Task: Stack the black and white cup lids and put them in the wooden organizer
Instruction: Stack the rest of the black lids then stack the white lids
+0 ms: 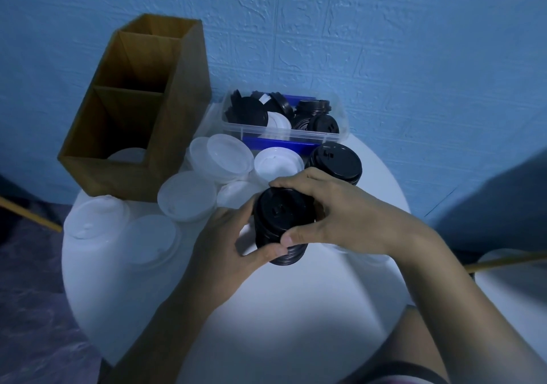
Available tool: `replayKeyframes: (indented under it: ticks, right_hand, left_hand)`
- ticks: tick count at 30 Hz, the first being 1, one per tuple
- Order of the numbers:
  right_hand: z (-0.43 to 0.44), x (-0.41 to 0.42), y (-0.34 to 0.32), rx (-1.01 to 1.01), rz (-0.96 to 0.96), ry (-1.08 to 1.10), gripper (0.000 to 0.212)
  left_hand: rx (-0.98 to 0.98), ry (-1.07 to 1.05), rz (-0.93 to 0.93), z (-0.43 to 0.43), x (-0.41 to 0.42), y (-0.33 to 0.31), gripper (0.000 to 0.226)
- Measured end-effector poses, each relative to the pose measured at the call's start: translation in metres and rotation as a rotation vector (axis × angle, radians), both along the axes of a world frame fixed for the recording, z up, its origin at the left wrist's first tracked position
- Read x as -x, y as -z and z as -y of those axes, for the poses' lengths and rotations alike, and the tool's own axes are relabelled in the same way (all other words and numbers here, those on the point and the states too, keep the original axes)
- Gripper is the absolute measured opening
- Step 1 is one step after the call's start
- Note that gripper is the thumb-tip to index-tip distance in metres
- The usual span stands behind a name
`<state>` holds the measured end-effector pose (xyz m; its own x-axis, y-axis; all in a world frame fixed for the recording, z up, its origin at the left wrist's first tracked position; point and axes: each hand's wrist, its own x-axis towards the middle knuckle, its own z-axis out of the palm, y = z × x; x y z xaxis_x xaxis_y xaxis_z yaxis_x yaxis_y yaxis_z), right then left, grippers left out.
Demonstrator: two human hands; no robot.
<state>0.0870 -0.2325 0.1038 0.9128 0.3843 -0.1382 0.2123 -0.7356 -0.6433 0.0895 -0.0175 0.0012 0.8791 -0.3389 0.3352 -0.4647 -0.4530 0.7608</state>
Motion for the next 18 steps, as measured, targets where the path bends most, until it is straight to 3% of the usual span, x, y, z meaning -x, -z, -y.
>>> replayKeyframes:
  ticks: [8, 18]
  right_hand:
    - [-0.003, -0.003, -0.009, 0.062, -0.017, -0.034, 0.078]
    - [-0.014, 0.013, 0.001, 0.075, 0.132, 0.135, 0.079]
  left_hand:
    - [0.04, -0.007, -0.04, -0.001, -0.002, 0.003, 0.071]
    - [-0.064, -0.058, -0.029, 0.0, 0.002, 0.0, 0.067]
